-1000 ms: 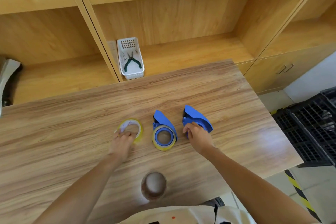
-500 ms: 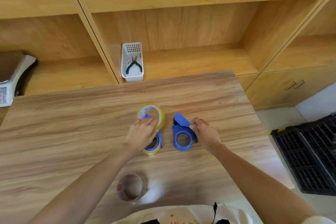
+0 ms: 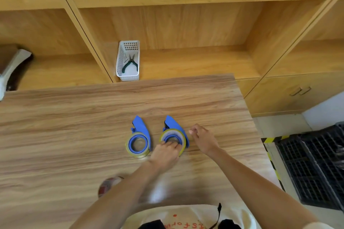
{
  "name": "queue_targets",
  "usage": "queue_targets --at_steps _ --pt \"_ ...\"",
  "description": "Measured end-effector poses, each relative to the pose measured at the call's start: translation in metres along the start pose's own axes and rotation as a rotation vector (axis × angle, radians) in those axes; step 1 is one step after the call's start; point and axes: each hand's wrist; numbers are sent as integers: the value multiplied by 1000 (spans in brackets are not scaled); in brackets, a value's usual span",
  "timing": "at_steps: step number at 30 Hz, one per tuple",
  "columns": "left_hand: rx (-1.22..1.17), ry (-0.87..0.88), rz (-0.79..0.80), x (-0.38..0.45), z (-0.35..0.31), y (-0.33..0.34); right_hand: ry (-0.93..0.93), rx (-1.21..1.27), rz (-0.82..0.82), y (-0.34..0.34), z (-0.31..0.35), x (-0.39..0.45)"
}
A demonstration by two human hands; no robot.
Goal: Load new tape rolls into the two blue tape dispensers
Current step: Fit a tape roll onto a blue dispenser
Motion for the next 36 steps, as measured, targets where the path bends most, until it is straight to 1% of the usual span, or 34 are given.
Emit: queue_targets --at_steps 4,8,11,14,18,21,26,29,30,32,34,36 --pt "-80 -71 38 4 -2 2 14 -25 124 -2 2 2" --pt "-98 -33 -22 5 -4 11 22 -125 202 2 3 7" --pt "-91 -81 -45 10 -6 19 25 -203 248 4 4 9" --pt "-111 -113 7 14 -11 18 6 -239 284 6 2 9" --pt "-117 -119 27 15 -13 18 -7 -247 297 8 2 11" --pt "-122 -109 11 16 -14 22 -13 -279 281 11 3 12" --pt "-141 -116 45 18 -14 24 -5 -335 275 11 6 11" --pt "-179 -120 33 17 -13 20 -14 -368 201 5 14 7" --pt "-210 -114 9 15 -12 20 -37 -357 147 4 18 6" --pt "-253 -112 -113 6 -4 23 -102 -315 56 5 28 6" --pt "-238 -149 -286 -4 9 30 -168 -277 38 14 42 9" --pt "-245 -235 -405 -16 23 33 -230 -246 74 29 56 13"
Point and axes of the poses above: each hand's wrist, its own x-axis towards the middle knuckle, its own y-axis out of the palm, z = x × y, and after that the axes turned 13 degrees about x, right-handed
